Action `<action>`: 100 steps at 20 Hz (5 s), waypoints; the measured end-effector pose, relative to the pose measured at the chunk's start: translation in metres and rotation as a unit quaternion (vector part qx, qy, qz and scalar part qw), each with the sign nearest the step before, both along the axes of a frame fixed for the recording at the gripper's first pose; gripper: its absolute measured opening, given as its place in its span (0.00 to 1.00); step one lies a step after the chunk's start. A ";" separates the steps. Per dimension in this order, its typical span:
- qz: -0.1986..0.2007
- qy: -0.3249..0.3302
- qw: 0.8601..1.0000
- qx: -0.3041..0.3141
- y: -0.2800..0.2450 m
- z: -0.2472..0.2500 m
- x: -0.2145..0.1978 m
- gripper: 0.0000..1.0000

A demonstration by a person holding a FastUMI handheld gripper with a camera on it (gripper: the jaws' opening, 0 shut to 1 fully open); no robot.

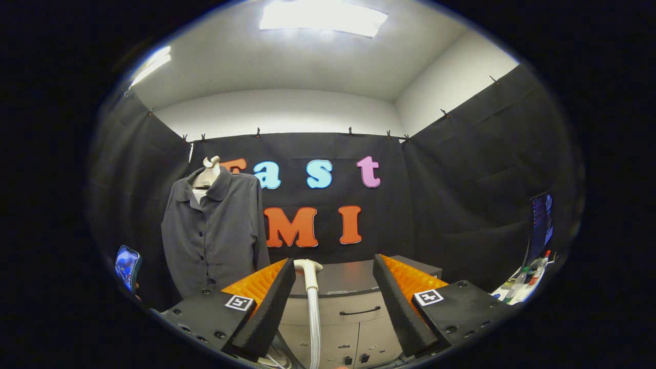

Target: Iron the clothes twice with a garment steamer, once on the left side and once on the right side.

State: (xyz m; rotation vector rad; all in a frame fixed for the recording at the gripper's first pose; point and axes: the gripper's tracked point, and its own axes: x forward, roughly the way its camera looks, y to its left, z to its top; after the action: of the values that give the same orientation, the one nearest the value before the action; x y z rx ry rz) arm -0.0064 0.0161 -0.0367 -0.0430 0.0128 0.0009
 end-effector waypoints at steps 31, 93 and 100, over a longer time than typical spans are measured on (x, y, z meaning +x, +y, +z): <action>0.007 0.005 1.000 -0.012 0.007 -0.006 0.025 0.98; 0.044 -0.013 0.999 -0.009 0.036 0.010 0.030 0.98; 0.098 -0.007 0.995 -0.005 0.074 0.014 0.084 0.98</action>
State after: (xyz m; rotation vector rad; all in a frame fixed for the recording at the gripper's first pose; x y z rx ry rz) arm 0.0771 0.0904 -0.0231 -0.0537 -0.0048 0.1967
